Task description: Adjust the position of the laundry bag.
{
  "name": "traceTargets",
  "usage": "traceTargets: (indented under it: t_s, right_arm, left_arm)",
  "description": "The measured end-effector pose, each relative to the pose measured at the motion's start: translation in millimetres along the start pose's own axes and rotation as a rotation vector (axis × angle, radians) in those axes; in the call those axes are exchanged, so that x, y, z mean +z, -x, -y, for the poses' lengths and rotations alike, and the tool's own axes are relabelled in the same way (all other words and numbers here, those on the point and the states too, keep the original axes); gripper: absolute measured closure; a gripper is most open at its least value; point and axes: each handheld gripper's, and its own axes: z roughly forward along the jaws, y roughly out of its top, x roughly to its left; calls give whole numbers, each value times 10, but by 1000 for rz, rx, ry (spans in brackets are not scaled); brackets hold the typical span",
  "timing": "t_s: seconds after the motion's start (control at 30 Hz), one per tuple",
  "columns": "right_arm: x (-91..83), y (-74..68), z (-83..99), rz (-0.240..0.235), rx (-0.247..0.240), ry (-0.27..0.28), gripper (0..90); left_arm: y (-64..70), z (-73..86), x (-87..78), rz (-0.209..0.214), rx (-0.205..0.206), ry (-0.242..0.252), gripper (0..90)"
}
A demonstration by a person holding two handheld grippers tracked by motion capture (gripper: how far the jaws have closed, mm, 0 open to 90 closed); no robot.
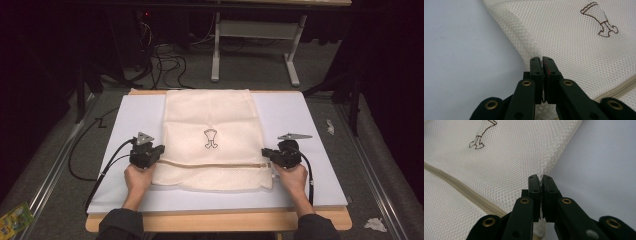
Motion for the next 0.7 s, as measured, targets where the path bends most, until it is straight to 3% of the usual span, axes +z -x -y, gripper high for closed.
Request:
traceTargets:
  t_s: [0.7]
  right_arm:
    - [-63, 117, 12, 25, 11, -6, 875]
  left_arm:
    - [110, -7, 103, -8, 32, -19, 869]
